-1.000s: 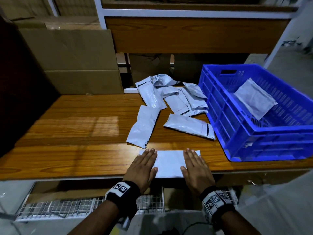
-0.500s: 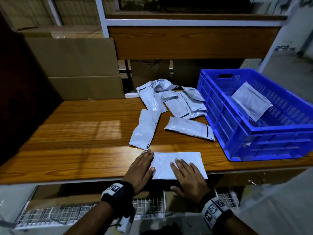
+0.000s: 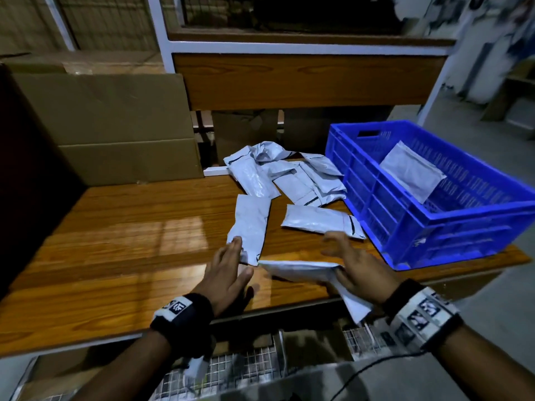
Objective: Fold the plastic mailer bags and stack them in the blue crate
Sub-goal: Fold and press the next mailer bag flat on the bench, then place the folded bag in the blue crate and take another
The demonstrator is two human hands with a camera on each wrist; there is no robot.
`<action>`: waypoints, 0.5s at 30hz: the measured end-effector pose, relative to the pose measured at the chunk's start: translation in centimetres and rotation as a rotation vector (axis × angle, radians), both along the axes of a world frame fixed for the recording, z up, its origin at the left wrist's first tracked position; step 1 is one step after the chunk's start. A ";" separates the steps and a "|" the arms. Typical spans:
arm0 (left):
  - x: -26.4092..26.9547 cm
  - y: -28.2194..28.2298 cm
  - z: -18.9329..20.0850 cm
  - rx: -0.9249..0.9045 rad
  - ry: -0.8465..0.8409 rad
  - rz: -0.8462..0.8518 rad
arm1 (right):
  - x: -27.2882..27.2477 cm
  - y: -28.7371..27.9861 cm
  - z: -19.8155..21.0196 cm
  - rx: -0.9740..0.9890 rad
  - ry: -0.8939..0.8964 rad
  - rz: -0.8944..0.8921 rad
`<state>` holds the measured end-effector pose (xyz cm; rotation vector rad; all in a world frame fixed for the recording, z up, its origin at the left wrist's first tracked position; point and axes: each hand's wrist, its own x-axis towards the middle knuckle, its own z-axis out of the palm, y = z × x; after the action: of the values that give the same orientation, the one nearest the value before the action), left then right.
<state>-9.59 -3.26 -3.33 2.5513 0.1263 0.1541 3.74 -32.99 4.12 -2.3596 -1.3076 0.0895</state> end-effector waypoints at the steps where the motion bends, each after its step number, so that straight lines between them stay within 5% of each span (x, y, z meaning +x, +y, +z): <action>1: 0.6 0.1 0.8 -0.001 0.005 -0.023 | 0.4 -0.1 0.7 0.022 0.027 -0.029; 7: 6.3 -2.0 5.6 -0.017 -0.012 -0.171 | 2.7 -2.8 6.0 0.173 0.387 -0.190; 15: 17.4 -7.4 11.3 0.080 -0.117 -0.263 | 10.7 -8.6 14.4 0.211 0.522 -0.161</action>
<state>7.82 -10.64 7.94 2.6022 -0.2640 0.2086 14.42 -41.59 18.49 -2.0600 -0.8306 0.4604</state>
